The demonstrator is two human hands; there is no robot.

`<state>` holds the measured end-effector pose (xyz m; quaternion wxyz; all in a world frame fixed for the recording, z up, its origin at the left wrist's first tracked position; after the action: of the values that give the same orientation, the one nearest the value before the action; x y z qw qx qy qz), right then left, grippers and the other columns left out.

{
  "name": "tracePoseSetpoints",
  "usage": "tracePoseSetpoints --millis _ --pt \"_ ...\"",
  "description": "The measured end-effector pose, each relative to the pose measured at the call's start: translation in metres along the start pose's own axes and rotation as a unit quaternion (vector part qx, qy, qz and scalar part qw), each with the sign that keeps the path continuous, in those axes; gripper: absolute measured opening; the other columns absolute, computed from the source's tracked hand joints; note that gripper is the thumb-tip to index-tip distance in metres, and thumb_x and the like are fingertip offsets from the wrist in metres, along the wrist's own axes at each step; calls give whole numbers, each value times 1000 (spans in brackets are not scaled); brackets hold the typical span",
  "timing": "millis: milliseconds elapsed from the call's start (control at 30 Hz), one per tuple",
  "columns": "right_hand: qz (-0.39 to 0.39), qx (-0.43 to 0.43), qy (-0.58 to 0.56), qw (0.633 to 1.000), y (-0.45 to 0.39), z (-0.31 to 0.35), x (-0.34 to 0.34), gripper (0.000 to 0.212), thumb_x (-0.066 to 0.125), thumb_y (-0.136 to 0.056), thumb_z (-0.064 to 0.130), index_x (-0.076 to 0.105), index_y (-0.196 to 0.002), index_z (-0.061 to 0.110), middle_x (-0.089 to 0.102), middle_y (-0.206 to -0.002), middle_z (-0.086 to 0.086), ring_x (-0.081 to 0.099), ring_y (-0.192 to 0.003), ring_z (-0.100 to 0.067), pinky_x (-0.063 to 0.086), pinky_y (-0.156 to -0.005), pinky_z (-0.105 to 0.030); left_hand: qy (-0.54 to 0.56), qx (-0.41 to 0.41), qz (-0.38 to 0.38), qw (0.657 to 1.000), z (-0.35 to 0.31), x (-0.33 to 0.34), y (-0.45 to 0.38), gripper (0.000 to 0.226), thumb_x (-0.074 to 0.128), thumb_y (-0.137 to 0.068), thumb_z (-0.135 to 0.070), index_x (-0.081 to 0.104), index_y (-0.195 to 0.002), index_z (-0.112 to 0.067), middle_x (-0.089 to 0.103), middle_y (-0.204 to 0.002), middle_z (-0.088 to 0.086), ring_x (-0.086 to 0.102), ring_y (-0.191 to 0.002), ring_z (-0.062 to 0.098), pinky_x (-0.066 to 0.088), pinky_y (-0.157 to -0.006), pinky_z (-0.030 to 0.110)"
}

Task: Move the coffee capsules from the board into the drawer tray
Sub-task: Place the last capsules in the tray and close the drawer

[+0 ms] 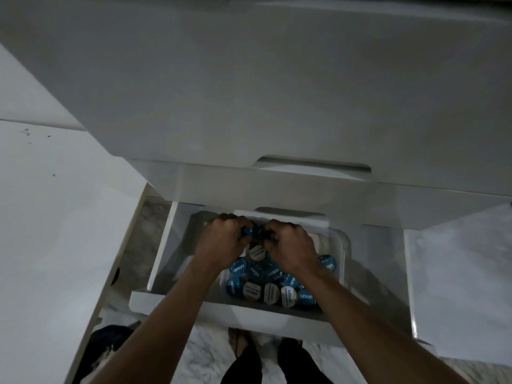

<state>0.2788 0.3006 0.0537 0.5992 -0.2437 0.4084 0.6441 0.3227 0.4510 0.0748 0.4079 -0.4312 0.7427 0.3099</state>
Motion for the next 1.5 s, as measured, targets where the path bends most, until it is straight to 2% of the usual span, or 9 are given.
tracePoseSetpoints --millis 167,300,400,500,600,733,1000,1167,1500 --pt "-3 -8 25 1000 -1 3 5 26 57 -90 18 63 -115 18 71 -102 -11 64 -93 -30 48 -65 -33 -23 25 -1 999 -4 -1 1 25 64 -88 -23 69 -113 -24 72 -106 4 66 -93 22 51 -81 32" --pt "-1 -17 35 999 -3 5 8 26 56 -87 13 63 -112 17 71 -101 -12 64 -93 -31 52 -68 -36 -60 51 10 997 -5 5 -1 27 55 -92 -20 65 -117 -22 70 -113 5 64 -103 23 47 -91 32" --pt "-8 -22 35 999 -3 3 7 26 56 -87 12 65 -111 17 72 -99 -12 65 -91 -31 53 -67 -35 -82 60 22 995 -5 9 -2 26 55 -92 -17 65 -116 -21 70 -111 7 65 -101 24 48 -91 34" --pt "-7 -23 38 999 -1 0 6 20 56 -89 14 65 -107 17 72 -96 -12 65 -88 -31 44 -62 -30 -114 74 22 990 -4 13 -1 26 59 -88 -12 65 -112 -20 72 -107 6 66 -100 24 47 -93 34" --pt "-12 -27 32 999 1 -1 4 19 56 -90 18 66 -106 19 71 -100 -8 64 -91 -28 48 -67 -32 -119 80 22 989 -2 14 -2 21 59 -90 -15 67 -110 -19 71 -108 5 63 -103 23 44 -95 32" --pt "-20 -38 33 999 4 1 -1 23 55 -91 21 71 -108 25 70 -106 -2 63 -96 -23 46 -70 -30 -103 91 18 990 -2 12 -5 21 58 -92 -20 70 -109 -17 69 -111 6 59 -106 24 45 -91 31" --pt "-18 -17 23 999 6 -5 -4 23 58 -91 31 69 -110 28 71 -105 -2 62 -98 -23 51 -74 -32 -77 103 31 991 -1 10 -2 21 53 -96 -24 71 -98 -15 70 -96 9 62 -93 25 50 -86 38" --pt "-4 3 -12 1000 7 -8 -1 24 62 -88 32 69 -110 28 73 -103 -1 65 -98 -21 55 -78 -35 -32 58 3 998 1 7 2 20 58 -93 -23 74 -93 -12 70 -88 11 61 -85 26 49 -78 35" --pt "3 16 -33 999 4 -12 -1 25 64 -90 28 69 -113 24 72 -111 -1 64 -103 -20 54 -85 -35 -7 -3 14 1000 4 7 4 20 58 -93 -22 74 -90 -11 71 -87 7 61 -79 19 44 -73 23"
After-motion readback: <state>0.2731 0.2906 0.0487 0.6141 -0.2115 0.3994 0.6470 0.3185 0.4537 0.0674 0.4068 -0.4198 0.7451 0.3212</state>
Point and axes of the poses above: each hand's wrist, its own y-axis away from the middle knuckle, its own x-axis out of the palm, z = x × y, the point moved 4 cm from there along -y, towards the middle knuckle
